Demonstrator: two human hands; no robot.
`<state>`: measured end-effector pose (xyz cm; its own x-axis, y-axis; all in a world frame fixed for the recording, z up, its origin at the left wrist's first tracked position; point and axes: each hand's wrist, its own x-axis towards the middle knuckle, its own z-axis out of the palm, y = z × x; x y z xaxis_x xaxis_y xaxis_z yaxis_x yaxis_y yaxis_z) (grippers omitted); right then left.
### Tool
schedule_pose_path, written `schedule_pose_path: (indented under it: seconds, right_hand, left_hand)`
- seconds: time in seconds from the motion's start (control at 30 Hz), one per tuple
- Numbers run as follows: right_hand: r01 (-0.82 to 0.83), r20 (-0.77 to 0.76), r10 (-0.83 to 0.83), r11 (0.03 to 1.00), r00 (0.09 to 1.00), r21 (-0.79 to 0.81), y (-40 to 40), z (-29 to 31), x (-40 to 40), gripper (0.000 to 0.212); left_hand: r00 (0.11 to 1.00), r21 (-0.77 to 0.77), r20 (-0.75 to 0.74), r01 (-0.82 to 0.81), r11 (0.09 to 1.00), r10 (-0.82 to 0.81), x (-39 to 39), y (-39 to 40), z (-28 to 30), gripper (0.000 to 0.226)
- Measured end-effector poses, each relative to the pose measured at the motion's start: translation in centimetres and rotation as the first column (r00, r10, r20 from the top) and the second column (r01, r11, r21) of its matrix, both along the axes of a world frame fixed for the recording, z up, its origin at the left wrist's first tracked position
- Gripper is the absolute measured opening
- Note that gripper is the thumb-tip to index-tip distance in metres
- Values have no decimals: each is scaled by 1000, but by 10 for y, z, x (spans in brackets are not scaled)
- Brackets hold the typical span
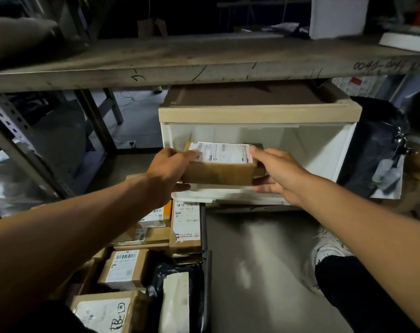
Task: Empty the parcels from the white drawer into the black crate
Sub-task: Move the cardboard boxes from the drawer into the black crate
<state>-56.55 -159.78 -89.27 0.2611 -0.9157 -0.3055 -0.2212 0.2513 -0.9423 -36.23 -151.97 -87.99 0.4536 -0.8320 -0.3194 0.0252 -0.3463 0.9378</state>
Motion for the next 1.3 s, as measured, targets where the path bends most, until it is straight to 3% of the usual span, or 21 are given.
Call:
schedule_pose_path:
  seconds: [0.1, 0.23, 0.37, 0.53, 0.83, 1.17, 1.3]
  right_hand:
    - [61, 89, -64, 997, 994, 39, -1, 1, 2, 17]
    - [104, 128, -109, 993, 986, 47, -6, 0, 1, 20]
    - [9, 33, -9, 1000, 999, -16, -7, -5, 2, 49]
    - [31, -8, -32, 997, 999, -76, -7, -7, 2, 20]
    - [79, 120, -71, 995, 990, -61, -3, -2, 5, 22]
    - [165, 150, -155, 985, 976, -55, -3, 0, 10, 17]
    - [164, 164, -156, 986, 974, -35, -10, -3, 7, 43]
  left_hand:
    - [1000, -22, 21, 5, 1000, -4, 3, 2, 0, 46]
    - [999, -68, 20, -25, 997, 27, 9, 4, 3, 43]
    - [999, -93, 22, -37, 995, 39, 10, 6, 4, 40]
    - [998, -75, 64, -14, 997, 19, 10, 9, 5, 28]
    - [995, -82, 96, -16, 996, 24, 9, 6, 0, 26]
    - [990, -98, 136, -32, 995, 45, -2, 8, 4, 27]
    - [995, -109, 87, -34, 993, 44, 2, 10, 5, 33]
